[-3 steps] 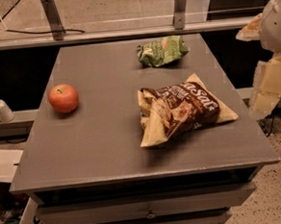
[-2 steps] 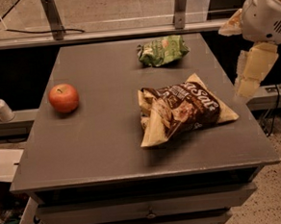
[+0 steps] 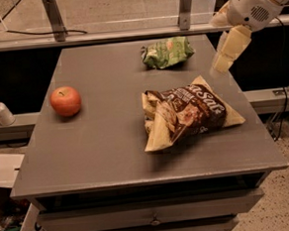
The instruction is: Pick green jalapeno chip bag
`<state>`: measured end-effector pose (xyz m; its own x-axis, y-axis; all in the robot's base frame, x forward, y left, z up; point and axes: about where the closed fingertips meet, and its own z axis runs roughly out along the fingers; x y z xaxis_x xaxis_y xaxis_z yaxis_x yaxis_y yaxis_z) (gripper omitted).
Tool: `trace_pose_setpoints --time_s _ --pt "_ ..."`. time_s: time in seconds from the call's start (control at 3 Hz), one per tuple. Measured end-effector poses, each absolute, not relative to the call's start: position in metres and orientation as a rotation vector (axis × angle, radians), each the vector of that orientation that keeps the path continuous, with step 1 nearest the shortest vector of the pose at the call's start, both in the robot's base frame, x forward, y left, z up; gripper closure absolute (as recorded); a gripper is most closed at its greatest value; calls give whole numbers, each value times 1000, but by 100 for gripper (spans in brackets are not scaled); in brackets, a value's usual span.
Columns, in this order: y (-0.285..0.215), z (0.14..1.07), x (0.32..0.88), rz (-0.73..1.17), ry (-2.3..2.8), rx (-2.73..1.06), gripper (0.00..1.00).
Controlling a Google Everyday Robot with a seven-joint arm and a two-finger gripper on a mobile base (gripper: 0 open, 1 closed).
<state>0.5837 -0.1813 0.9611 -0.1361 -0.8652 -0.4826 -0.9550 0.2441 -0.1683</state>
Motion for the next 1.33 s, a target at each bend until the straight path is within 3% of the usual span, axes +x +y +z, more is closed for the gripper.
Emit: trace_pose_setpoints --time_s 1.33 --pt "-184 933 611 331 2040 -1488 0"
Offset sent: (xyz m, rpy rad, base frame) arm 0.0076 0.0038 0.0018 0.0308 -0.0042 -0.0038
